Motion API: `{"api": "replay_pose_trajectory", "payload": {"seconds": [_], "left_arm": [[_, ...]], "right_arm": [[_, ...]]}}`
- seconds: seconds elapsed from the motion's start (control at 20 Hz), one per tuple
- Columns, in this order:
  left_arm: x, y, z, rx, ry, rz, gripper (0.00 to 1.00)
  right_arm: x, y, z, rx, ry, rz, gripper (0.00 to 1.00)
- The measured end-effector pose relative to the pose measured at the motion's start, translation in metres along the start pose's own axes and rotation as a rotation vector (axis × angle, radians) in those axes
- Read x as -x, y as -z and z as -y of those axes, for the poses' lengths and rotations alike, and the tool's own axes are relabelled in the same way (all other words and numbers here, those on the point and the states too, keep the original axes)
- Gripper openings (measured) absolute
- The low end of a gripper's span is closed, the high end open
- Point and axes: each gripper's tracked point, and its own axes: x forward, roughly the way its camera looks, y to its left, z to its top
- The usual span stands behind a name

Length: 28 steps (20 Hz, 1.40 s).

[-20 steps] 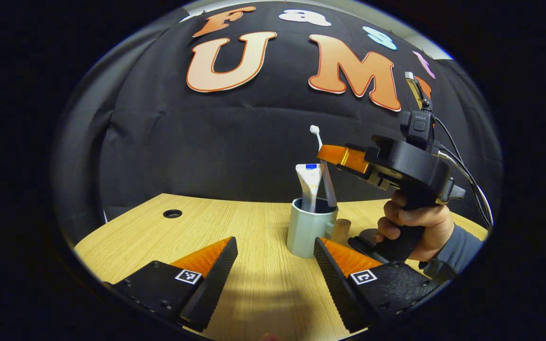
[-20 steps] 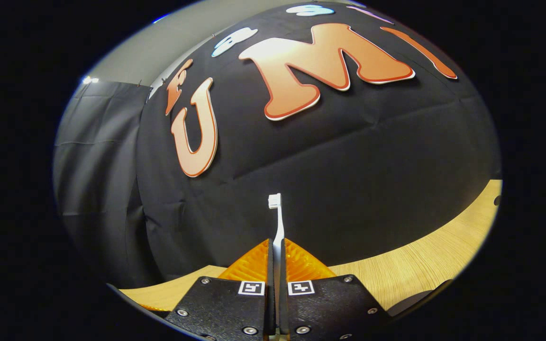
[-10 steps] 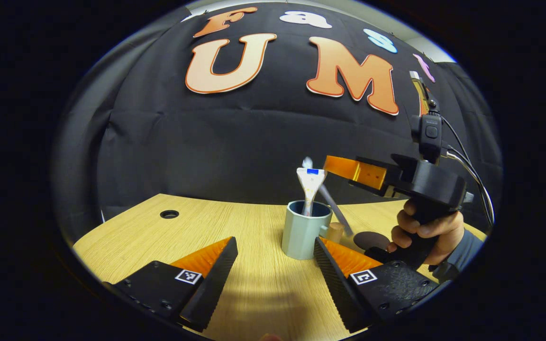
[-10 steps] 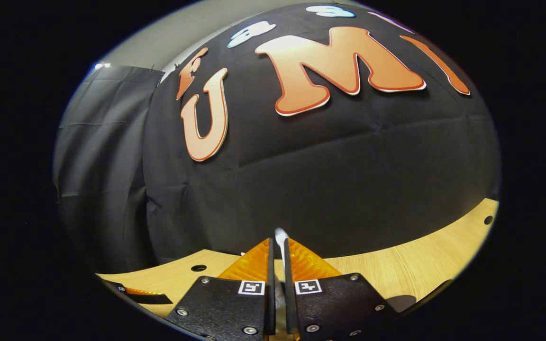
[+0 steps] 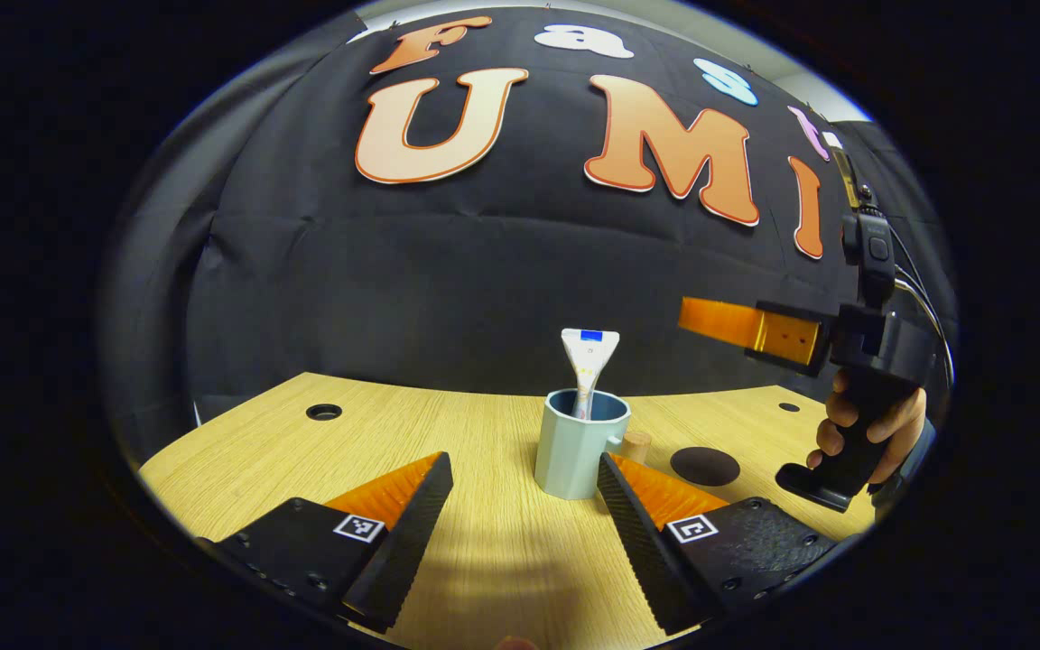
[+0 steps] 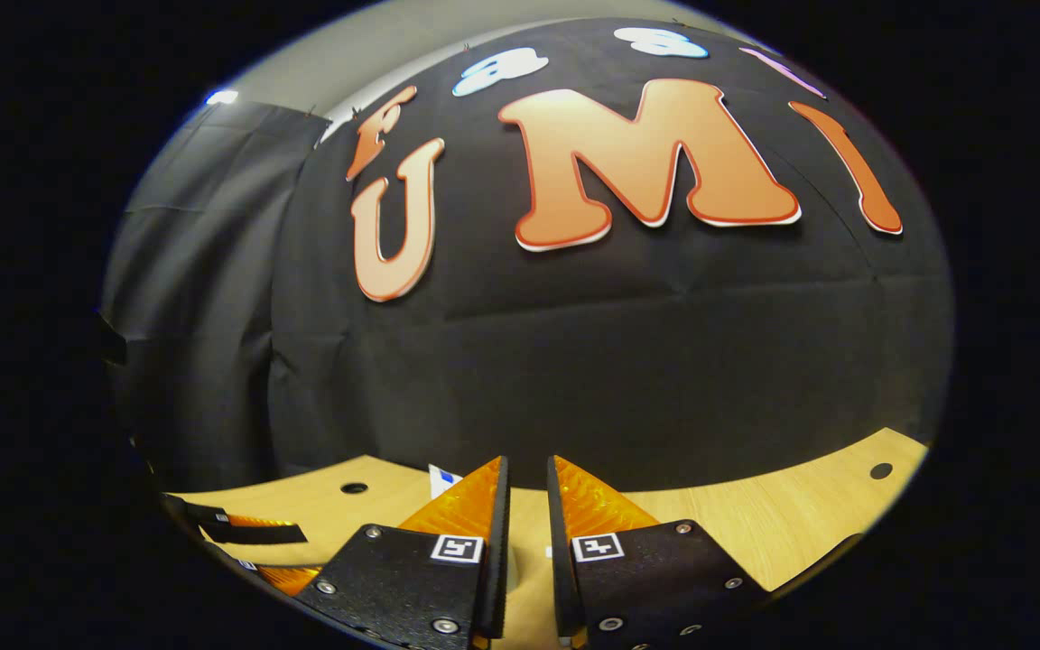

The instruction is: Put the toothbrush and toothpaste on the desktop into the cup, then pick up the cup and place it on the coaster on the desktop.

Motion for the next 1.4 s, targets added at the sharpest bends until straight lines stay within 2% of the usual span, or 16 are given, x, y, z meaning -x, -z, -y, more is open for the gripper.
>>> {"api": "replay_pose_trajectory", "payload": {"seconds": [0.2, 0.4, 0.65, 0.7, 0.75, 1.0, 1.05, 1.1, 1.15, 1.25, 1.4], "left_arm": [[-0.001, 0.002, 0.002, 0.0, 0.008, -0.01, 0.97], [0.001, -0.001, 0.0, -0.01, 0.006, -0.007, 0.97], [0.005, -0.005, -0.002, -0.01, 0.004, 0.009, 0.97], [0.004, -0.006, -0.001, -0.009, 0.006, 0.007, 0.97], [0.004, -0.005, 0.0, -0.007, 0.008, 0.006, 0.98], [0.006, -0.009, 0.0, -0.005, 0.009, 0.016, 0.97], [0.006, -0.009, 0.0, -0.007, 0.007, 0.016, 0.97], [0.006, -0.009, -0.001, -0.007, 0.007, 0.017, 0.97], [0.007, -0.009, -0.002, -0.008, 0.005, 0.019, 0.97], [0.007, -0.009, -0.002, -0.008, 0.003, 0.019, 0.97], [0.007, -0.01, -0.001, -0.007, 0.005, 0.017, 0.97]], "right_arm": [[0.002, 0.044, 0.01, -0.006, -0.021, -0.176, 0.28], [-0.007, 0.078, 0.008, 0.046, -0.049, -0.351, 0.39], [-0.016, 0.122, 0.003, 0.119, -0.089, -0.555, 0.59], [-0.017, 0.127, 0.003, 0.125, -0.094, -0.59, 0.58], [-0.019, 0.132, 0.005, 0.133, -0.086, -0.619, 0.67], [-0.023, 0.159, 0.014, 0.127, -0.065, -0.778, 0.67], [-0.025, 0.161, 0.015, 0.14, -0.062, -0.795, 0.63], [-0.028, 0.166, 0.015, 0.15, -0.061, -0.813, 0.67], [-0.03, 0.17, 0.014, 0.158, -0.059, -0.827, 0.66], [-0.035, 0.175, 0.011, 0.146, -0.059, -0.852, 0.63], [-0.038, 0.176, 0.007, 0.16, -0.061, -0.894, 0.52]]}}
